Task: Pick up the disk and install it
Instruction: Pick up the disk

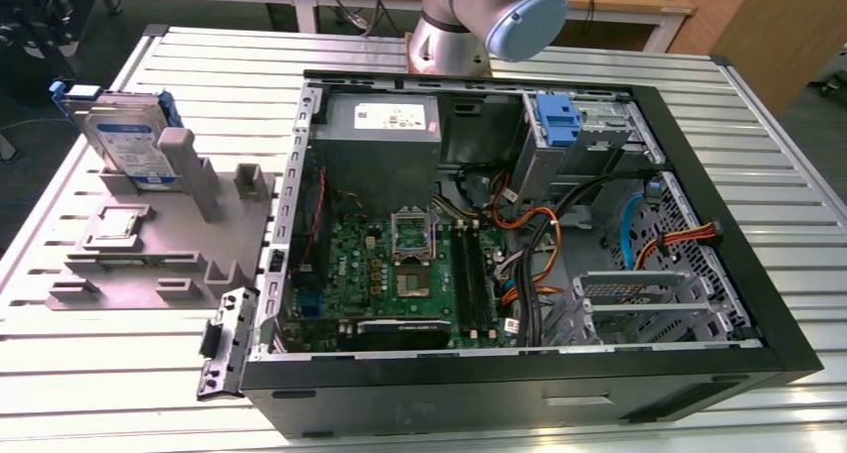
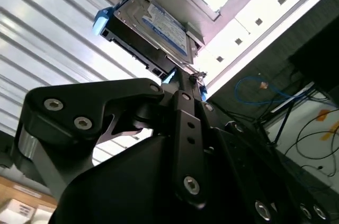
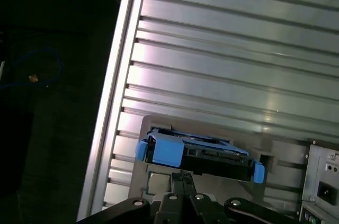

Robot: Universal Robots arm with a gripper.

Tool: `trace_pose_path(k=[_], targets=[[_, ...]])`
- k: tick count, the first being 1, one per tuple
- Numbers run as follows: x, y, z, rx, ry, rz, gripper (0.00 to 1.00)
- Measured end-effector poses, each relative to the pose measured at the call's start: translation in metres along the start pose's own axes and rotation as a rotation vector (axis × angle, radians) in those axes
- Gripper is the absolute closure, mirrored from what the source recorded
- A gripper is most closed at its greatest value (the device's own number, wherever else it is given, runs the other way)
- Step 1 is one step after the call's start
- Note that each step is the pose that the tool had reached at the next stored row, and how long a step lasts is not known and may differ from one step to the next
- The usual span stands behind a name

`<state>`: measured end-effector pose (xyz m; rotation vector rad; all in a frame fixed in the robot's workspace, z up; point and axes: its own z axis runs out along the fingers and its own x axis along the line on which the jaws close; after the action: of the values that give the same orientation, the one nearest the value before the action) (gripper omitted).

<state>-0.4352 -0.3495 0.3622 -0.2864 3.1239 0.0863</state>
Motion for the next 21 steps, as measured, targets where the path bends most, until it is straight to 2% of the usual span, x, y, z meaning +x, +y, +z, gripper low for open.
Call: trace_pose_path(k=[21], targets=[[0.0000,0.0000,0.0005,-0.0030,0.0207,-0.379,0.90]])
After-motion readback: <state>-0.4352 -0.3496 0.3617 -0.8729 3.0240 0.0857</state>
